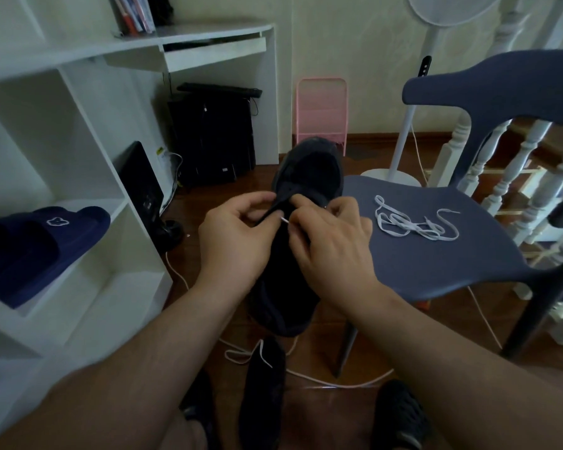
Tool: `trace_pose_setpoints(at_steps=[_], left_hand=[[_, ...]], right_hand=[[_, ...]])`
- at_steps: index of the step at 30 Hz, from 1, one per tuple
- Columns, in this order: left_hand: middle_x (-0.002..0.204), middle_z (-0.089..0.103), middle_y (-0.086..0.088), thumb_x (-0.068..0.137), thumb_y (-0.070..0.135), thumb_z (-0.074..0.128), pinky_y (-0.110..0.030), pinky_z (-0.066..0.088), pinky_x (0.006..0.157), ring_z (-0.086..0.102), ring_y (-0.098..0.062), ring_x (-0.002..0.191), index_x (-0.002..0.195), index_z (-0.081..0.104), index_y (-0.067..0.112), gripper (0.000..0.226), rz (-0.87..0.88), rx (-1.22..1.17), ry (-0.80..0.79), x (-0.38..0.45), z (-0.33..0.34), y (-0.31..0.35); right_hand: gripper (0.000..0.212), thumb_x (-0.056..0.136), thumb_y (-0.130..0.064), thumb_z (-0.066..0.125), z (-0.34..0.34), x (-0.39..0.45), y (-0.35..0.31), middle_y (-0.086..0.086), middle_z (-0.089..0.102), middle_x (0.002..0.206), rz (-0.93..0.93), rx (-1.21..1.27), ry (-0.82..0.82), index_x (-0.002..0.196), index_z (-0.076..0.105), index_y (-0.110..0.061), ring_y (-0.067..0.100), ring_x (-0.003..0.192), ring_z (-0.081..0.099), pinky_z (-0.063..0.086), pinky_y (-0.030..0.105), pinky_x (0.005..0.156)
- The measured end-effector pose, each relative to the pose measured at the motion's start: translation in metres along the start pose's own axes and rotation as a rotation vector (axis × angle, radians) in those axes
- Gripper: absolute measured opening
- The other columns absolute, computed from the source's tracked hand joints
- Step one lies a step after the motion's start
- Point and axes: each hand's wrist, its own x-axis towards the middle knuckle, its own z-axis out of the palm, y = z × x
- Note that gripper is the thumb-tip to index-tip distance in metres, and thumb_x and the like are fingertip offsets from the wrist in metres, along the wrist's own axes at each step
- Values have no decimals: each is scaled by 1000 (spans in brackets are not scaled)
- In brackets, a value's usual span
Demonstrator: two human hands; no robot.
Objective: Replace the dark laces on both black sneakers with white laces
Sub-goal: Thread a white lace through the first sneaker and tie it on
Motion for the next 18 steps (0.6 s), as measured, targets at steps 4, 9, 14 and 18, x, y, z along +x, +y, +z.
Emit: trace_pose_setpoints(at_steps=[4,9,14,18], left_hand=[[92,76,18,92,27,82,-25,62,87,71,7,91,112,80,33,21,-10,10,18,0,0,-3],[90,75,19,98,35,72,-38,64,86,73,-2,91,118,77,43,22,-13,71,-38,0,1,-4],[98,75,20,100,35,70,-36,62,89,69,3,98,111,77,43,15,10,84,-28,-5,8,1],[96,75,17,100,32,70,-36,62,88,69,2,96,108,77,43,15,1,40,-34,-7,10,1]], right_hand=[[23,100,-46,42,2,9,3,-12,62,87,72,-131,-136,100,59,-31,21,103,37,26,40,75],[17,97,-43,60,-1,11,5,-17,49,76,206,127,-25,95,73,-33,21,111,44,26,39,81],[19,92,-40,67,2,13,4,-13,59,81,216,225,93,79,75,-29,24,100,49,38,39,75],[13,89,-40,72,1,16,6,-4,39,93,249,231,120,82,78,-31,23,94,43,34,34,74]])
